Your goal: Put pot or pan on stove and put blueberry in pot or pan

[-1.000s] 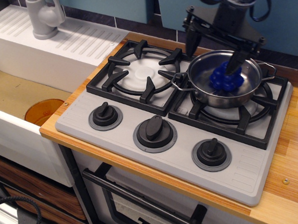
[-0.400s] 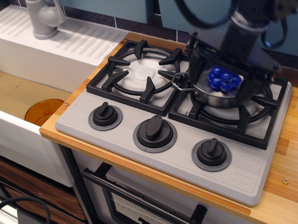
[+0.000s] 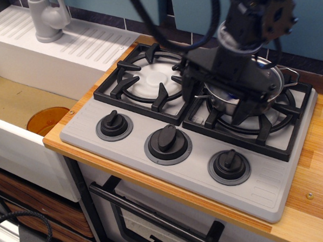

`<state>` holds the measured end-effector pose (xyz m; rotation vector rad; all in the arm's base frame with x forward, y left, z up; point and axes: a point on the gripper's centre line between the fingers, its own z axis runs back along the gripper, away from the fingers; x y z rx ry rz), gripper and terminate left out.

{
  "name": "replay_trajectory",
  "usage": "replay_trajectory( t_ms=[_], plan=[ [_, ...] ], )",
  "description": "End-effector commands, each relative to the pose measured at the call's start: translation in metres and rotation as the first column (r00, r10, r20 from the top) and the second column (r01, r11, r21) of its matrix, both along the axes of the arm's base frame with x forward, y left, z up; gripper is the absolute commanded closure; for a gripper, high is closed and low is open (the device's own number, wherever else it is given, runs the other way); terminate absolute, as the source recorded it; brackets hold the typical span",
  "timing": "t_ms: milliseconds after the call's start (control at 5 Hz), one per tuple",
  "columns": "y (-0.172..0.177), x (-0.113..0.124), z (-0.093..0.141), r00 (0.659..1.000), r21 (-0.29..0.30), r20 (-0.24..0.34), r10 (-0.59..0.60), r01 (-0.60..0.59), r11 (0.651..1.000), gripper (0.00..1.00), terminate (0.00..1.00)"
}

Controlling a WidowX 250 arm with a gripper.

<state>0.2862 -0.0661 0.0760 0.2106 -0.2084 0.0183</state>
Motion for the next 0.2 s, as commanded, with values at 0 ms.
replay_trajectory(
  t_ms=[0],
  plan=[
    [0.0021,0.0222,0.0095,0.998,-0.057,0.067,0.006,-0.002,0.998,0.0,1.0]
  ],
)
